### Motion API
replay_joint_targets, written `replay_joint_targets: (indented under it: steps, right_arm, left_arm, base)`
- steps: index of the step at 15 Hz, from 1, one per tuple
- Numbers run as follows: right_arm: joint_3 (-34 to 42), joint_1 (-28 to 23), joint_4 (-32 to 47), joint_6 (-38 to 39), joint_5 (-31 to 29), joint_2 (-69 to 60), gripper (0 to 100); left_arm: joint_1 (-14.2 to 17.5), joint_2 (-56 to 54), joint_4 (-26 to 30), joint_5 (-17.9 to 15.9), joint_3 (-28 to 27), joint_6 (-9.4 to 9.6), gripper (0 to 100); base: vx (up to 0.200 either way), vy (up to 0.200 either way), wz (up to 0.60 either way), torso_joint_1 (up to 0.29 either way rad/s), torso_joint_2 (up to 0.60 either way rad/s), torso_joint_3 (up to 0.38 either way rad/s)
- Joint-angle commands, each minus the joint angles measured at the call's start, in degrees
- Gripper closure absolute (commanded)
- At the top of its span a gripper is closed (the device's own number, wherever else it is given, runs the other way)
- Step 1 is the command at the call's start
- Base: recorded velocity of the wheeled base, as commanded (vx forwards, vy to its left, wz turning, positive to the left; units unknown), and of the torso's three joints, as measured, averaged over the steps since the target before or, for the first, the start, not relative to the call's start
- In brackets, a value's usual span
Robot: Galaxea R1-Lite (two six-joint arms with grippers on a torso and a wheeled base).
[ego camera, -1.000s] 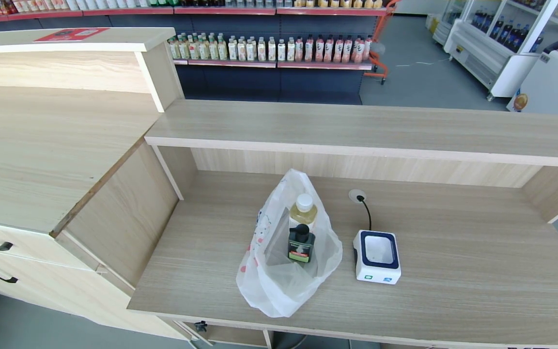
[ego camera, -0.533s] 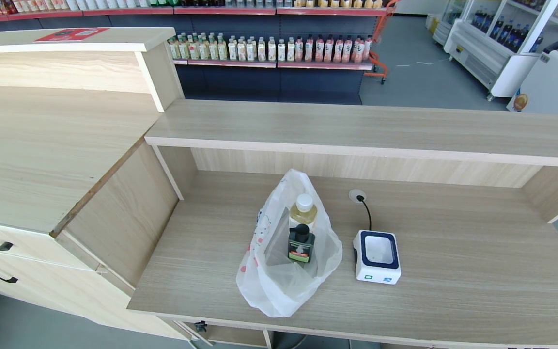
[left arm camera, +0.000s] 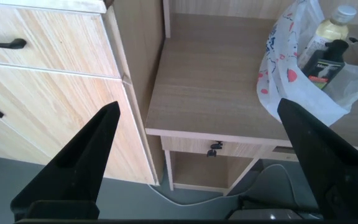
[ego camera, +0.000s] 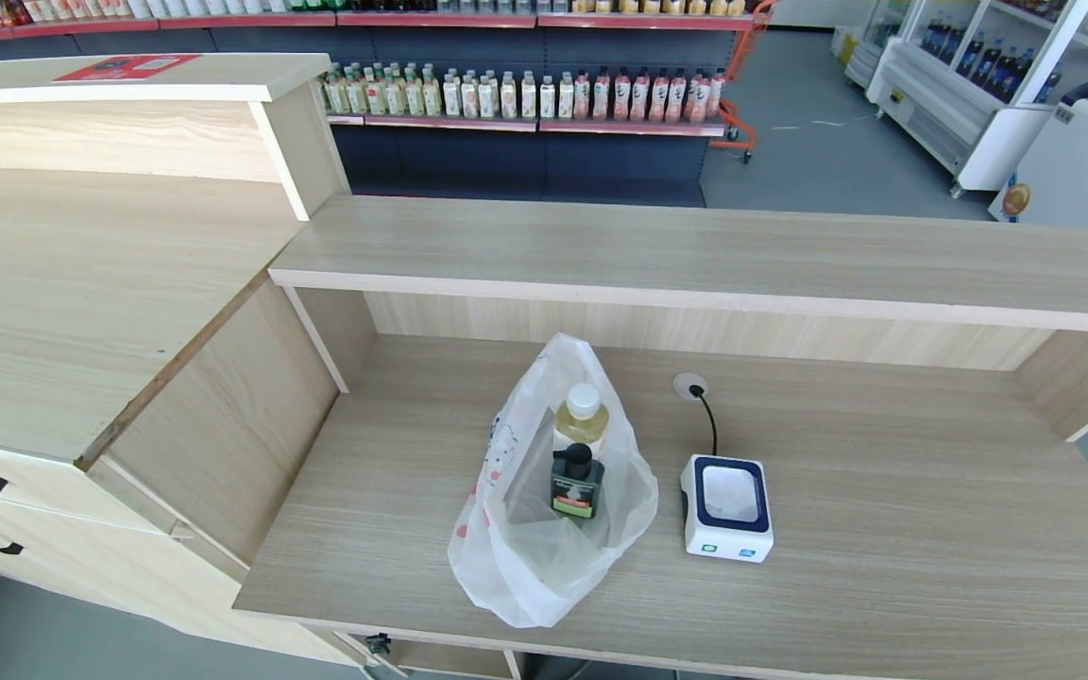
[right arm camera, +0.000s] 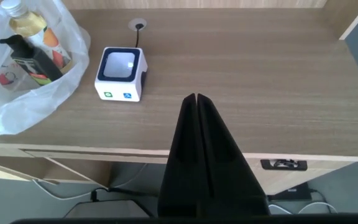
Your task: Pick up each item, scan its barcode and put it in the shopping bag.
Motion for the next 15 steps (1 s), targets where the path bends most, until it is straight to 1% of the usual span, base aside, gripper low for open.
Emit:
replay_joint_targets:
  steps: [1,5,11,15]
  right_arm:
    - [-0.02,-0.04,0.02,-0.04,0.01,0.27,100]
    - [-0.02,-0.04,0.02,-0.04,0.01,0.27,100]
    - [-0.02,-0.04,0.02,-0.04,0.01,0.27,100]
    - [-0.02,-0.04,0.02,-0.04,0.01,0.27,100]
  left_arm:
    - [0.0,-0.02,-0.01,-0.02,0.01,0.0,0]
    - [0.0,-0.02,-0.01,-0.02,0.01,-0.18,0]
    - [0.0,-0.02,-0.01,-0.02,0.01,-0.18,0]
    - [0.0,-0.02,-0.01,-0.02,0.01,-0.18,0]
  base:
    - [0.0,-0.2,0.0,0.017,0.01,-0.007]
    - [0.0,-0.2,0.0,0.002,0.0,0.0]
    - [0.0,0.0,0.0,0.0,0.0,0.0]
    - [0.2,0.0,0.0,0.002,0.0,0.001]
